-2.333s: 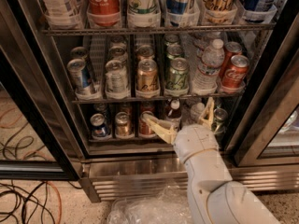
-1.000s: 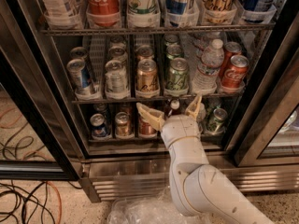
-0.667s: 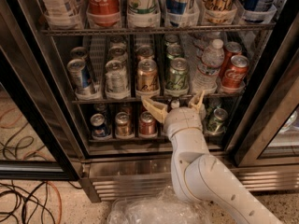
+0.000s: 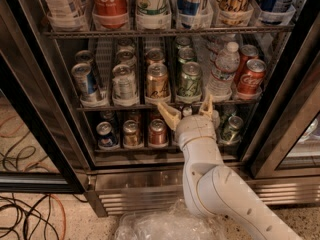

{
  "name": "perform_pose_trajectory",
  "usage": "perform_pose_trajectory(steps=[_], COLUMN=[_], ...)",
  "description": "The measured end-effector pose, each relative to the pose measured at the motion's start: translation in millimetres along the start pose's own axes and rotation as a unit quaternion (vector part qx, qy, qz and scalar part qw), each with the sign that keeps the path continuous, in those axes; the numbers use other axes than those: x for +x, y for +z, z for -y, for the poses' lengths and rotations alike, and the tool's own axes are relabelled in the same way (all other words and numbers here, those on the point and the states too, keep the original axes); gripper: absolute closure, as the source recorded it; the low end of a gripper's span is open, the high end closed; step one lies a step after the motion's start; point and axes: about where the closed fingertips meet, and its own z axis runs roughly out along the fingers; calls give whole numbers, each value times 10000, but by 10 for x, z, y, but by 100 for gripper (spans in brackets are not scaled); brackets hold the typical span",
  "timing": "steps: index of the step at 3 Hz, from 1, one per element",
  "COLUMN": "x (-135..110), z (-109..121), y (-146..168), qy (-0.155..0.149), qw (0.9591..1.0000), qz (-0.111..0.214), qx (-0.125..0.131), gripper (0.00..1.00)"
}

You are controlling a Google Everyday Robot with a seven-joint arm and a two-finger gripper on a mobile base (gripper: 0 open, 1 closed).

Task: Pick green can from middle shelf of fridge

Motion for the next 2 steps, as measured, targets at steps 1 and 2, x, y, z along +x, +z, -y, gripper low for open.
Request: perform_pose_trajectory(steps=[1, 2], x=[0, 0], z=[0, 0], y=[0, 0], qy=[0, 0], qw=[10000, 10000], qz=[0, 0], qx=[0, 0], gripper=[42, 42])
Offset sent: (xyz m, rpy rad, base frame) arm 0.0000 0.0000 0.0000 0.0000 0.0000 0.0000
